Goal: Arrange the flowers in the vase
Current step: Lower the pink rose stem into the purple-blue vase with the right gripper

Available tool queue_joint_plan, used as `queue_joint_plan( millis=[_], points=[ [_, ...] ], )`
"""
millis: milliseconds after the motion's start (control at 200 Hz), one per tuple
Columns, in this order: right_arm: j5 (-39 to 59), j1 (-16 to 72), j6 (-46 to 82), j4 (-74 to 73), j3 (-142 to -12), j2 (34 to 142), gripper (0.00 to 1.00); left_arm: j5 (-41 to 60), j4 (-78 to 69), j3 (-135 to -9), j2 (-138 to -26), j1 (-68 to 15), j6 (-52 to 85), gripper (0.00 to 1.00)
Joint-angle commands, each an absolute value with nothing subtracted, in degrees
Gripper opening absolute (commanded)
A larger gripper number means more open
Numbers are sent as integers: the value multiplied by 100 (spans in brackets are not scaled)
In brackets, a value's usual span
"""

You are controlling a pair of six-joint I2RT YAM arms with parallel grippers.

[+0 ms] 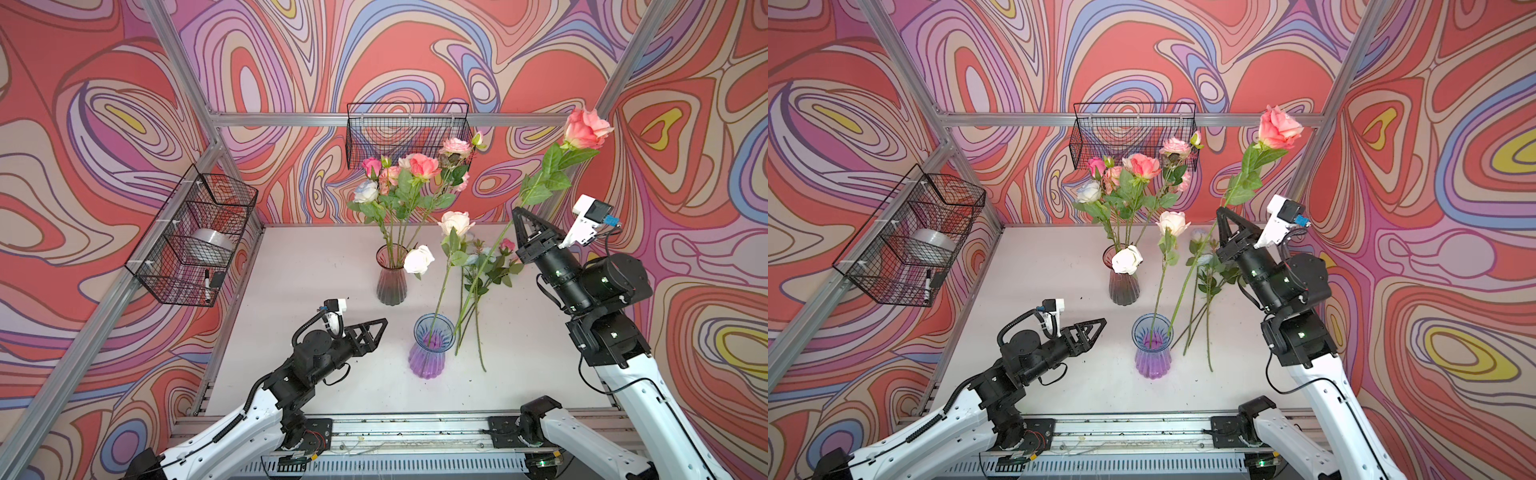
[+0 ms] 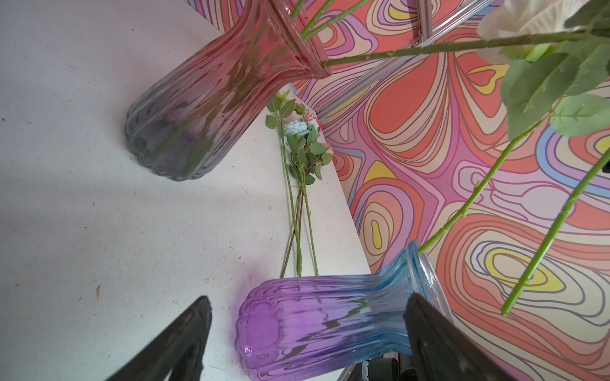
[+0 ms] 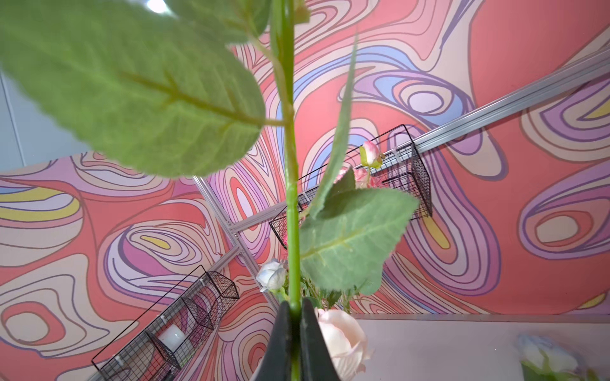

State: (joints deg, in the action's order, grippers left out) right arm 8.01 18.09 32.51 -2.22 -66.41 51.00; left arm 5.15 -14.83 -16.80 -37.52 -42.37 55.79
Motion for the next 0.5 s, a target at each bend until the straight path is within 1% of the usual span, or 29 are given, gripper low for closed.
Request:
queue_joint_plan(
  millis=[0, 320, 496],
  points=[
    [1260, 1870, 3472, -882, -6293, 5219, 0, 556, -1626, -1839, -3669, -4210, 5643, 92],
    [1253, 2200, 3332, -1047, -5573, 5253, 0, 467, -1578, -1748, -3543, -4210, 5621, 91],
    [1255, 2597, 3263, -884, -5207, 5164, 0, 431, -1617, -1684, -3551, -4210, 5624, 92]
  ],
)
